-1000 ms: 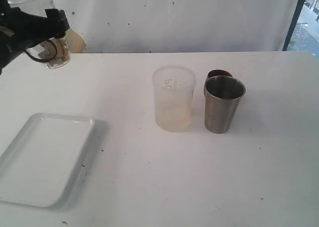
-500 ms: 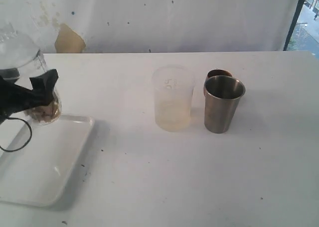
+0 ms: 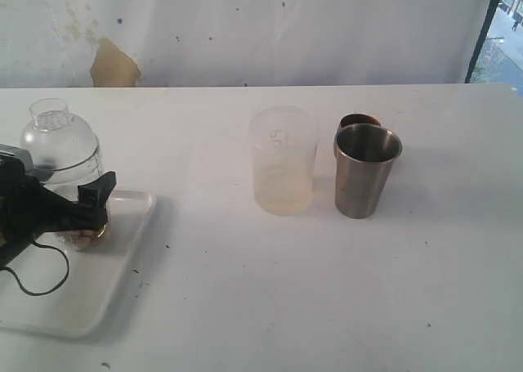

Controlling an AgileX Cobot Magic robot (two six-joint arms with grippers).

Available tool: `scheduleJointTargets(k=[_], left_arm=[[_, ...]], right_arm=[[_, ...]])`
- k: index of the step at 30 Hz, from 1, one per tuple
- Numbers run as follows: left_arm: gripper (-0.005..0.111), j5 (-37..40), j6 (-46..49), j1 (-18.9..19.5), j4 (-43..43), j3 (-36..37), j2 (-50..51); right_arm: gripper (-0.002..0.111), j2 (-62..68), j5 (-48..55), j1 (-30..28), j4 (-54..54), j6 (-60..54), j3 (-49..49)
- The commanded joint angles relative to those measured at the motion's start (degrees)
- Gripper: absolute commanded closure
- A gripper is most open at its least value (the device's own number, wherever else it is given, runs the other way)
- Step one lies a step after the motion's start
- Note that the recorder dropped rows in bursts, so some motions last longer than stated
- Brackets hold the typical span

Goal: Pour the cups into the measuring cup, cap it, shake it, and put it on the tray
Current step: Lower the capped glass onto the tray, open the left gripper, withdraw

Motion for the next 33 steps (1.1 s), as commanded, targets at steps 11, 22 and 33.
scheduleJointTargets(k=[11, 22, 33], left_arm=[[0.002, 0.14, 4.66, -0.09, -5.42, 2.41, -2.15], [0.002, 0.14, 6.36, -0.09, -4.90, 7.99, -11.25], [0.002, 0.14, 4.86, -0.09, -5.09, 12.54, -24.98]], right_arm=[[0.108, -0.36, -0.26, -0.44, -0.11, 0.01, 0.32], [0.108, -0.36, -0.26, -0.44, -0.11, 0.01, 0.32], [0.108, -0.36, -0.26, -0.44, -0.11, 0.01, 0.32]])
